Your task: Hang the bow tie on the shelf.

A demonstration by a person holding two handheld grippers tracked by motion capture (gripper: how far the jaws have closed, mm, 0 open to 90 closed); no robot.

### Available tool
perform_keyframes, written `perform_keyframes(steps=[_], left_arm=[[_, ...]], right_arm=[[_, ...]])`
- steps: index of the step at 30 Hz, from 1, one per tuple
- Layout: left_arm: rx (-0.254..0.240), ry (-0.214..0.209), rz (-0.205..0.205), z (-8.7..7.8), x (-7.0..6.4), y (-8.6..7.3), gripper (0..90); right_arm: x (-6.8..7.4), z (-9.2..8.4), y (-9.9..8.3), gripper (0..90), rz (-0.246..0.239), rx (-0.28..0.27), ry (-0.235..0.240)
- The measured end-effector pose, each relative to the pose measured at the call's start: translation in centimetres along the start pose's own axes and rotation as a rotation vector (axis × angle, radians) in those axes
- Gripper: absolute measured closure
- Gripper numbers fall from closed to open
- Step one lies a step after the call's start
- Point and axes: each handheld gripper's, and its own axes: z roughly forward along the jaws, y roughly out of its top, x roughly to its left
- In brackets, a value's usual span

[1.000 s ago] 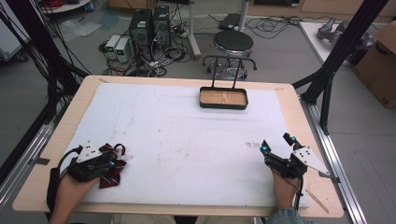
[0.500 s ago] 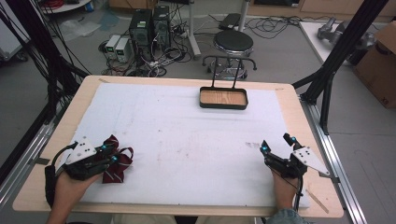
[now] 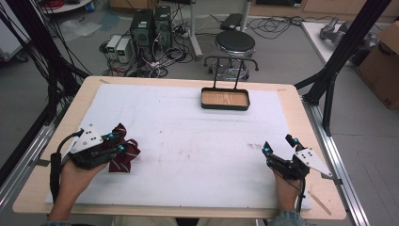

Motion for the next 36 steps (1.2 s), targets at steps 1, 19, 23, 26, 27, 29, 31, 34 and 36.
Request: perform_keyframes(steps=[1,19,23,26,27,29,31,34,36], left_arm=[[-0.002,-0.001,0.006,0.1,0.1,0.5,66.9],[-0.084,-0.084,-0.081,5.3,1.8,6.8,66.9],[-0.089,-0.094,-0.049,7.2,1.7,8.9,66.9],[-0.102,-0.103,-0.031,8.8,1.4,10.7,66.9],[-0.107,-0.102,-0.024,9.3,1.3,11.3,66.8],[-0.132,-0.088,-0.002,10.4,0.8,12.4,66.9],[-0.141,-0.102,0.008,11.5,0.4,13.4,66.9],[-0.143,-0.118,0.022,13.3,0.0,14.7,66.8],[-0.146,-0.128,0.025,14.5,-0.1,15.5,66.9]], right_arm=[[0.0,0.0,0.0,11.5,-0.001,0.001,0.001],[-0.1,0.1,0.0,11.5,0.012,0.003,0.011],[-0.2,0.1,0.0,11.5,0.010,0.001,0.008],[-0.2,0.0,0.0,11.5,0.012,0.002,0.011],[-0.2,0.0,0.0,11.5,0.014,0.002,0.012],[-0.2,0.0,0.0,11.5,0.014,0.000,0.012],[-0.2,0.0,0.0,11.5,0.015,0.000,0.014],[-0.2,0.0,0.0,11.5,0.025,0.001,0.017],[-0.2,0.0,0.0,11.5,0.025,0.000,0.019]])
